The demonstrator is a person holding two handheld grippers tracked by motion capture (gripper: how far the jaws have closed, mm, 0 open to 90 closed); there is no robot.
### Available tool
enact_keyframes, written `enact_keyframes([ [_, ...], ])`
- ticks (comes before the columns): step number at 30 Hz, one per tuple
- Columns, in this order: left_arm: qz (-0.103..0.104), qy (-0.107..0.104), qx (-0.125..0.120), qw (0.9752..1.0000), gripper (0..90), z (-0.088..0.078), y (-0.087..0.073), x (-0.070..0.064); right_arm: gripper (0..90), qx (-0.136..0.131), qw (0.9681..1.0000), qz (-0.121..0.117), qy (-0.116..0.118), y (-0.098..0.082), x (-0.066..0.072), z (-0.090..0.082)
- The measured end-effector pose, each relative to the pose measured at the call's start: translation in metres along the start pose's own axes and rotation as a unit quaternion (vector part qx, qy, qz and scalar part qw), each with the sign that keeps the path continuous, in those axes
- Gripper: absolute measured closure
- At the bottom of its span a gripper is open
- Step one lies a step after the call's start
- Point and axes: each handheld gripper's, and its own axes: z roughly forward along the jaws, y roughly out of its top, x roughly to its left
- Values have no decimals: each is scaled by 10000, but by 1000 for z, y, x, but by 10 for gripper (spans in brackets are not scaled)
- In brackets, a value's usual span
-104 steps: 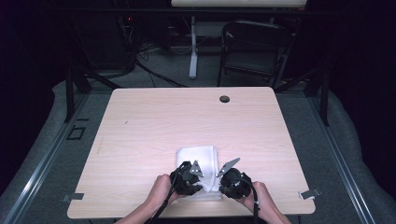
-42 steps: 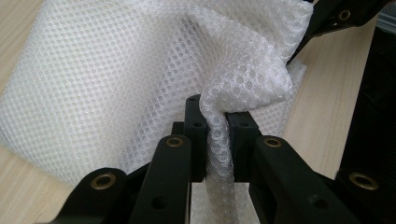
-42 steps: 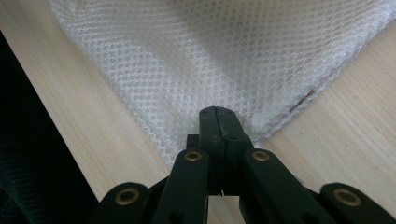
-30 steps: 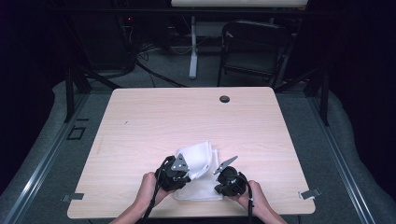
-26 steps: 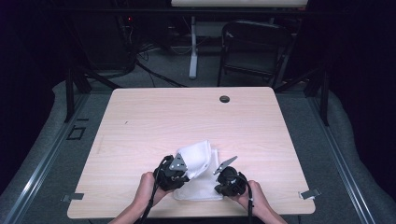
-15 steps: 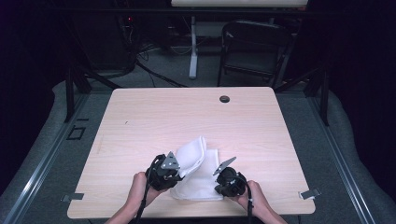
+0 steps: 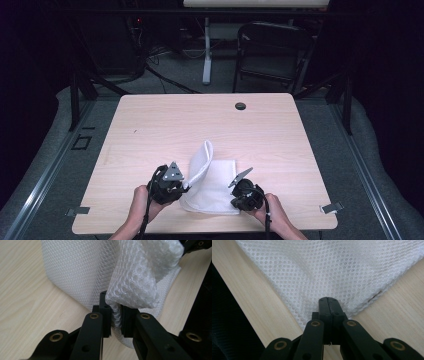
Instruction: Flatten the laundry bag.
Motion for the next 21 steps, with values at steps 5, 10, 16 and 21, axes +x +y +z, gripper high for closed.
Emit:
enact_keyframes([
  [5, -98, 40, -83, 9999, 818, -1, -1, 2, 900, 151, 9998, -69, -149, 0, 0, -2],
  [10, -121, 73, -16, 9999, 809, 0, -1, 3, 900, 136, 9997, -5, -183, -1, -1, -2],
  [16, -201, 135, 31, 9997, 808, 1, -3, 3, 900, 203, 9994, -15, -279, -1, -4, -4],
  [21, -211, 149, 74, 9996, 807, 3, -3, 2, 900, 217, 9993, 32, -296, -2, -6, -5],
])
